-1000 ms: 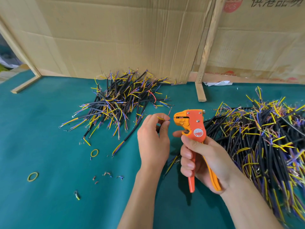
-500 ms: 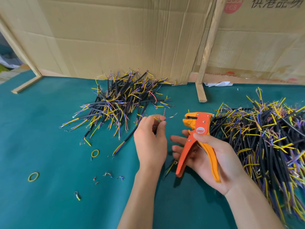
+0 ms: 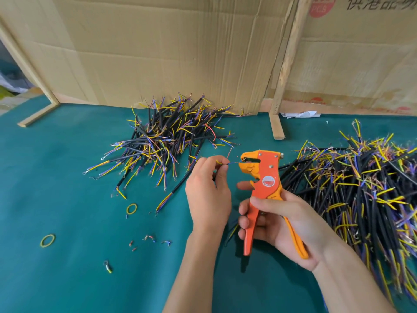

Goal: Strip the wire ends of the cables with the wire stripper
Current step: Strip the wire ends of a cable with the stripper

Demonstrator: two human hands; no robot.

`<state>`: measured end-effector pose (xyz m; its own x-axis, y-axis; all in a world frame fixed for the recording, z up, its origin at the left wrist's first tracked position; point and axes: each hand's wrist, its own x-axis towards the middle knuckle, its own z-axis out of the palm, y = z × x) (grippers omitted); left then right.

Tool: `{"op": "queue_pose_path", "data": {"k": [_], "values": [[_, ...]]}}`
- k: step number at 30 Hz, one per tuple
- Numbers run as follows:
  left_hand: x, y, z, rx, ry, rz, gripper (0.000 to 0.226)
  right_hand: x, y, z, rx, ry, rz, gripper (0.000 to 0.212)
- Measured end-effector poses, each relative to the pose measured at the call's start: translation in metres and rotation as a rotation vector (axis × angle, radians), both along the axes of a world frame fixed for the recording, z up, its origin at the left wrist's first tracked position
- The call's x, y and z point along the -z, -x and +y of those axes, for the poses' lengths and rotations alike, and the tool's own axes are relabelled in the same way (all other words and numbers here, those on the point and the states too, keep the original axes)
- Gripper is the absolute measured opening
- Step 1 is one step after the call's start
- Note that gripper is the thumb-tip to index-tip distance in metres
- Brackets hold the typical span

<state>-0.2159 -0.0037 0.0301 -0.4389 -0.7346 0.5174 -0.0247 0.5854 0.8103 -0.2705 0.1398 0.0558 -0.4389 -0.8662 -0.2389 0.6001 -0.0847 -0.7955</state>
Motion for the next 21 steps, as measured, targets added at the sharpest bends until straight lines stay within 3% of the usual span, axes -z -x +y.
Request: {"op": "queue_pose_path", "data": {"k": [10,21], "values": [[0.001,0.001,0.0,0.007,0.005,0.008,0.013,0.002,0.0,-0.001,-0.047,0.027,0.033,0.017],[-0.001,0.0,0.001,0.008,-0.032,-0.002,0.013,0.005,-0.011,-0.014,0.075,-0.007,0.039,0.031]]}}
